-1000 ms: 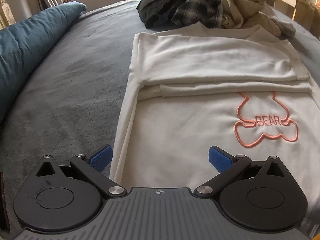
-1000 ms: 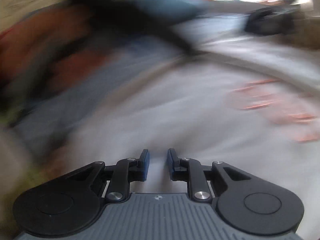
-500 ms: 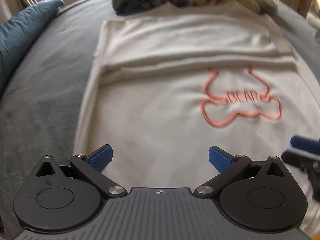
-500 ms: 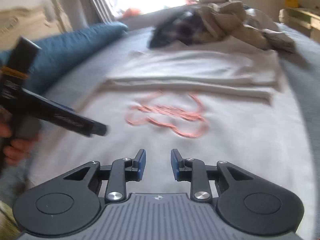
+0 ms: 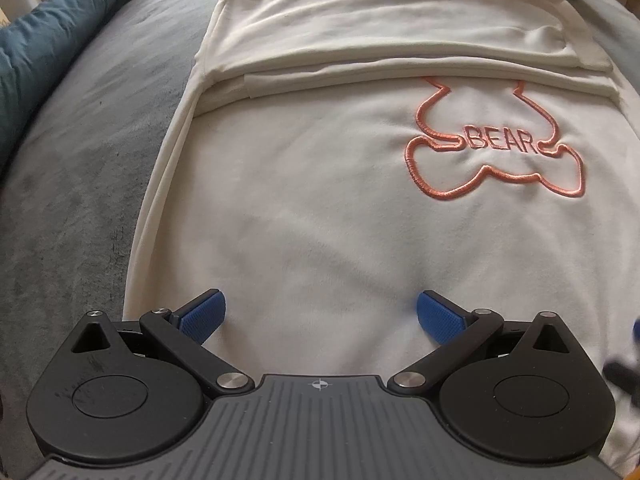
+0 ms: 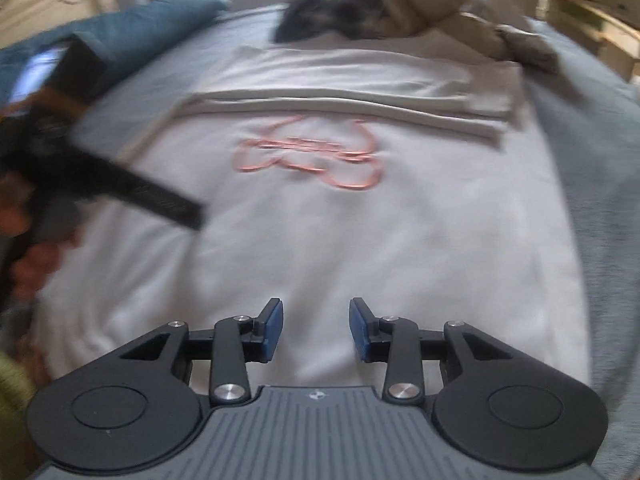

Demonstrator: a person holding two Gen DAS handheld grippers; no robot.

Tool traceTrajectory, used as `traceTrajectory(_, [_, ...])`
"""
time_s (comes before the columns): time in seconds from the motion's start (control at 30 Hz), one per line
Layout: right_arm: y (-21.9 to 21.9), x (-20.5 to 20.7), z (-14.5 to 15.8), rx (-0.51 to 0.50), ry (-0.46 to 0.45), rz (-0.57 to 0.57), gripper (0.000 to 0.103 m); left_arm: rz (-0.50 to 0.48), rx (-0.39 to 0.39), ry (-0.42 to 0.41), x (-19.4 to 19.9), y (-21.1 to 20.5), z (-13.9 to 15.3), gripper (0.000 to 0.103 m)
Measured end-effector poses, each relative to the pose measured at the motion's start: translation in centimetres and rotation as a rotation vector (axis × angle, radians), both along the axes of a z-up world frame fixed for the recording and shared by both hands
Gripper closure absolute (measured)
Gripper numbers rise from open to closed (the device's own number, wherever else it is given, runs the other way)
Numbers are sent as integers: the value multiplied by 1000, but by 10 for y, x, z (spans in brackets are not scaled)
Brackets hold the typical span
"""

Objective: Fold clothes

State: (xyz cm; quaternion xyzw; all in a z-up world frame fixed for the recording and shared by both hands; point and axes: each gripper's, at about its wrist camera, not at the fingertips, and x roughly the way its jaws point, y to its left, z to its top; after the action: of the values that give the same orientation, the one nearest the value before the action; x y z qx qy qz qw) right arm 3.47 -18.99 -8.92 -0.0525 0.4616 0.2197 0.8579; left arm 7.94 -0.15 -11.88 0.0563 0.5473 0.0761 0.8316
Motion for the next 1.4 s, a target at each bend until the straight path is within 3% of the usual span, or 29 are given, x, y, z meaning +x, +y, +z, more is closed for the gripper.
traceTrajectory(0.17, [-5, -5, -5, -63, 14, -13, 57, -6, 10, 0, 1, -2, 1, 0])
traceTrajectory(0.3, [-10, -13, -6, -94, 28, -18, 56, 4, 0, 5, 2, -2, 1, 0])
traceTrajectory(0.57, [-16, -8, 1, -92, 46, -97, 55, 2, -3, 0, 1, -2, 1, 0])
traceTrajectory(1.27, [-21, -8, 5, -83, 31, -147, 55, -1, 28, 4, 4, -5, -1, 0])
traceTrajectory(1.4, [-21, -7, 5, -82, 32, -156, 55, -38, 28, -22, 1, -4, -2, 0])
